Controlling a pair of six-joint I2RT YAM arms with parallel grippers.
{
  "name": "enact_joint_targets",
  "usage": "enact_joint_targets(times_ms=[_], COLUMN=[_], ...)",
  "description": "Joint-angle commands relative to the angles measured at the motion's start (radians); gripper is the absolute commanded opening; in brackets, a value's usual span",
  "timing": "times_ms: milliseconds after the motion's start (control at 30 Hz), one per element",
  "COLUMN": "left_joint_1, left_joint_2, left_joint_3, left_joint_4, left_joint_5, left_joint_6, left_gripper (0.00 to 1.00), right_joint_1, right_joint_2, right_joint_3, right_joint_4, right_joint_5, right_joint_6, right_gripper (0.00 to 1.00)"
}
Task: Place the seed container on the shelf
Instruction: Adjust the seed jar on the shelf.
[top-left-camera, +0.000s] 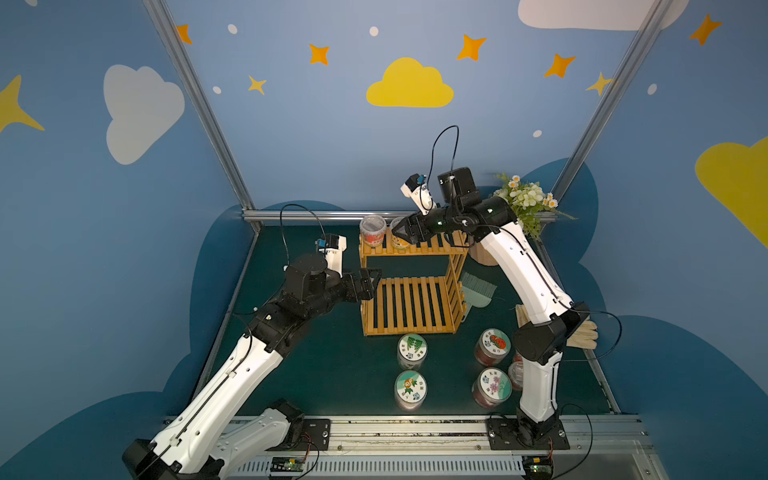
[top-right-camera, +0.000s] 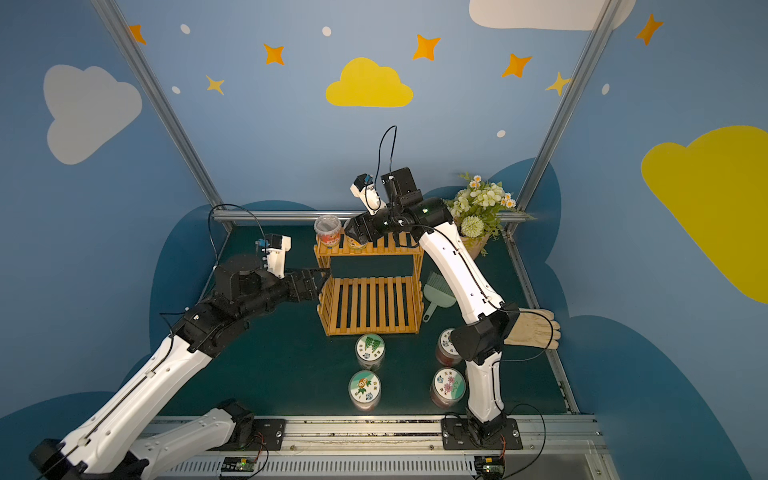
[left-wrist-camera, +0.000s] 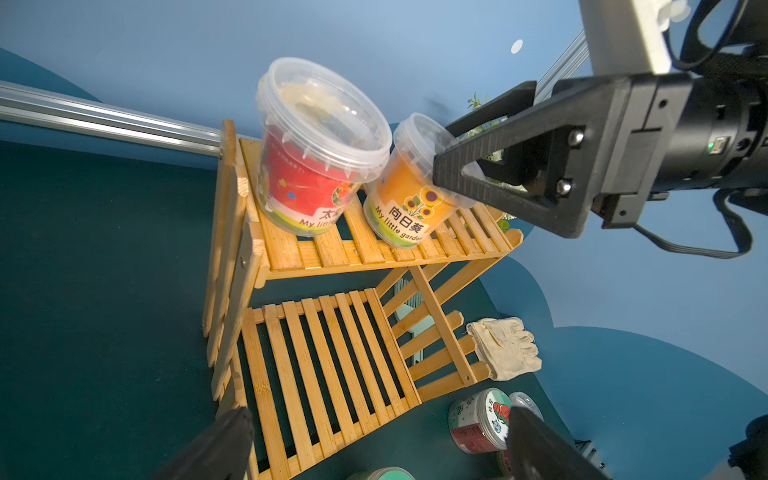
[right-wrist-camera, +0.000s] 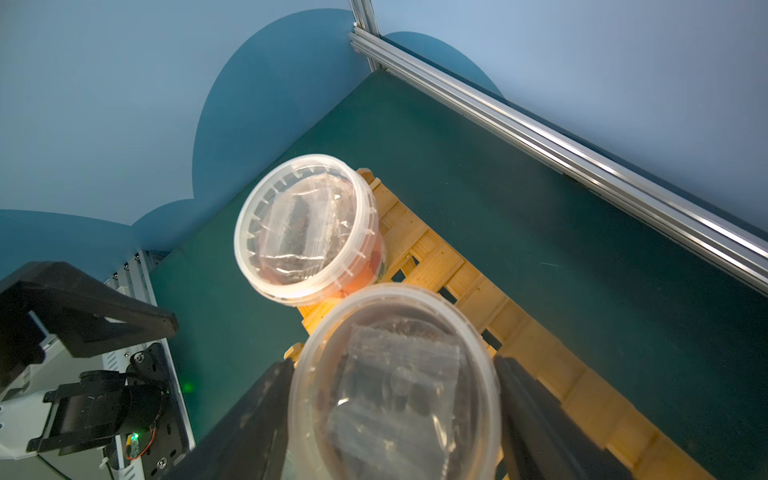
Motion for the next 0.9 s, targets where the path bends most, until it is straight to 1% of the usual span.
enact_joint_targets(times_ms=[0,233,500,867], left_joint_1=[0.007,0.009,0.008,0.011], left_joint_2=[-0.015,-0.014,-0.011,-0.019], left_joint_3=[0.004,-0.001,-0.002,-0.008], left_joint_4=[-0.014,-0.010,-0.007,-0.011], left_joint_5=[0.008,0.017,0.016,0.016], left_joint_6=[0.016,0.015,0.017,0.018], left_gripper=[1.00,1.00,1.00,1.00], right_joint_1=[-0.003,-0.004,-0.005,-0.005], right_joint_2=[0.004,0.018,0.026,0.033], right_joint_3=[0.036,0.035,0.039,0.034], right_joint_4=[0.020,0.028,0.045,0.045], right_joint_5=[-0.019,0.004,-0.024,0.023], right_joint_6=[-0.017,-0.028,-0.017,-0.015], right_gripper=[0.75,0.76,0.76,0.82])
